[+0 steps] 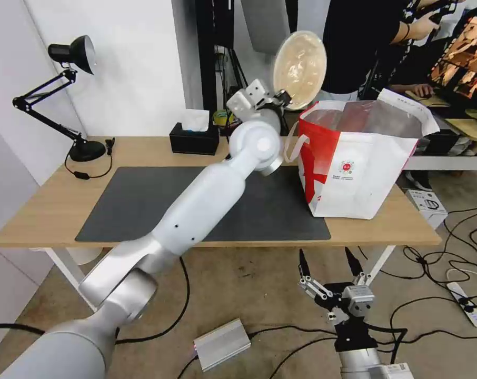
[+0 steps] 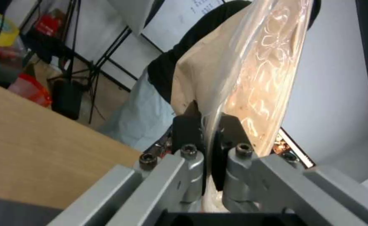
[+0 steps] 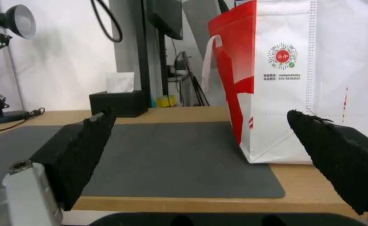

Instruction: Pick up the trash from the table and place it into the takeout bag.

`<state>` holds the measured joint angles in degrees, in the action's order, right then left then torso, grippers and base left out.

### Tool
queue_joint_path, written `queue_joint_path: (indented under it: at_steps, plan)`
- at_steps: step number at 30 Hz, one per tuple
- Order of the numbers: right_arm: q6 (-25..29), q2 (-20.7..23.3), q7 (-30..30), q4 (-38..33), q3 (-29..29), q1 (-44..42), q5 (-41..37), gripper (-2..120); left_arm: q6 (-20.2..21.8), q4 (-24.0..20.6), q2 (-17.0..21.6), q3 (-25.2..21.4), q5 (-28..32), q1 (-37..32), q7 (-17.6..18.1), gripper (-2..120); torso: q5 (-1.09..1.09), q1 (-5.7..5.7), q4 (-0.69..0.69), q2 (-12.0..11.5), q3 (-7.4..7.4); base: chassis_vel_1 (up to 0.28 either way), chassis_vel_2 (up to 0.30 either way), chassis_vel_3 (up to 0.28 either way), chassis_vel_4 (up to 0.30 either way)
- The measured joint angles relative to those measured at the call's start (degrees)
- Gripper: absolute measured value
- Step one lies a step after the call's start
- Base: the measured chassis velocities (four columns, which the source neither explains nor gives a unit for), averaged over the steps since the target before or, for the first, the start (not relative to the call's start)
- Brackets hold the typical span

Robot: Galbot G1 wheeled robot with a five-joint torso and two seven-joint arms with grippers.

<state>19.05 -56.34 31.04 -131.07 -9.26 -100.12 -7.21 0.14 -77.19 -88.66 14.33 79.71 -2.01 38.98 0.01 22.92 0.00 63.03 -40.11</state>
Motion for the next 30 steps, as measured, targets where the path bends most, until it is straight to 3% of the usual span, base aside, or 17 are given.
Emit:
queue_joint_path:
  at_steps: [10, 30]
  plan:
    - [0.0, 0.0, 0.0, 0.0, 0.0, 0.0, 0.0, 100, -1.3, 6.5, -2.0, 3.4, -1.7, 3.4, -1.8, 1, -0.01, 0.0, 0.0, 0.0, 0.0, 0.0, 0.0, 0.0, 0.0]
    - [0.0, 0.0, 0.0, 0.0, 0.0, 0.0, 0.0, 100, -0.6, 12.1, -2.6, 10.6, -1.0, 5.8, -6.0, 1, -0.01, 0.0, 0.0, 0.0, 0.0, 0.0, 0.0, 0.0, 0.0]
